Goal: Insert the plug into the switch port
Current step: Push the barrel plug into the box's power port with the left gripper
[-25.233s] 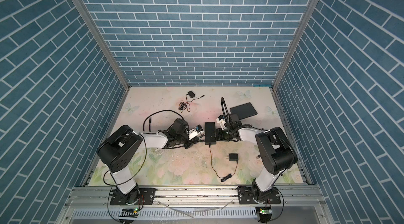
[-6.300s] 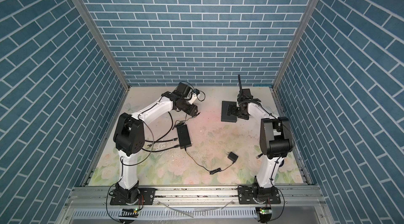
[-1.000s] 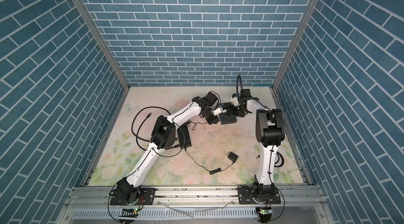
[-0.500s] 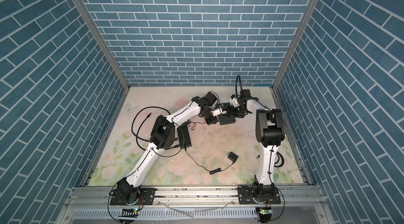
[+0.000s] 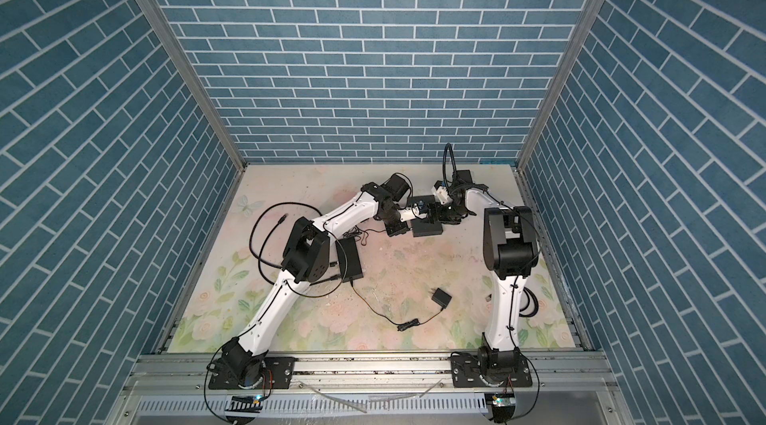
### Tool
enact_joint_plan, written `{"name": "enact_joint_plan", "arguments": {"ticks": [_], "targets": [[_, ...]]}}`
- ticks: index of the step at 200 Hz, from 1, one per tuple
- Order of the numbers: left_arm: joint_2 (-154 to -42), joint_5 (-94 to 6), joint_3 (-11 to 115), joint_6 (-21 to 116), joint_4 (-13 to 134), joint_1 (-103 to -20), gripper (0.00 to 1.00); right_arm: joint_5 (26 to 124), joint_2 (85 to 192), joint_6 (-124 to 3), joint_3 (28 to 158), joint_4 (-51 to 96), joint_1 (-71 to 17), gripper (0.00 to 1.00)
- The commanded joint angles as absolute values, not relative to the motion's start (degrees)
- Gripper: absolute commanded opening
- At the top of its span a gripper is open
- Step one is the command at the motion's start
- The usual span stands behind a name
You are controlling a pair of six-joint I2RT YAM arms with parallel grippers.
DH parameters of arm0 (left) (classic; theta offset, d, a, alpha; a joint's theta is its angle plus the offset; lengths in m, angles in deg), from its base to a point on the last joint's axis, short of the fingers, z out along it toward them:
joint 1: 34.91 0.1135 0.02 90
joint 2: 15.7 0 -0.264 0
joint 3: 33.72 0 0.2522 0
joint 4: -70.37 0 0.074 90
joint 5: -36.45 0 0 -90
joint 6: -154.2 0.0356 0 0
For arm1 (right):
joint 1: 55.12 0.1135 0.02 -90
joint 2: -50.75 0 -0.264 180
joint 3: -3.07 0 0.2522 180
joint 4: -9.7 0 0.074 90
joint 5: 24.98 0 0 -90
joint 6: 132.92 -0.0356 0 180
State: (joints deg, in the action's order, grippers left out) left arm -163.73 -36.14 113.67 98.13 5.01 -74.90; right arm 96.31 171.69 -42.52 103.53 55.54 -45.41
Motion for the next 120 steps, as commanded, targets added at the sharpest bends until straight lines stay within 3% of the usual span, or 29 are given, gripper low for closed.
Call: {"name": "enact_joint_plan", "arguments": {"ticks": [1, 120], "targets": [[-163.1, -36.4, 111.8, 102.0, 5.9, -76.0, 0.03, 99.7, 173.5, -41.1, 103.3, 61.8, -41.7, 0.84], [-163.8, -36.1, 115.3, 105.2, 2.1, -77.2, 0.03, 104.0, 171.3, -41.6, 99.5, 58.5, -40.0, 0.83]]}}
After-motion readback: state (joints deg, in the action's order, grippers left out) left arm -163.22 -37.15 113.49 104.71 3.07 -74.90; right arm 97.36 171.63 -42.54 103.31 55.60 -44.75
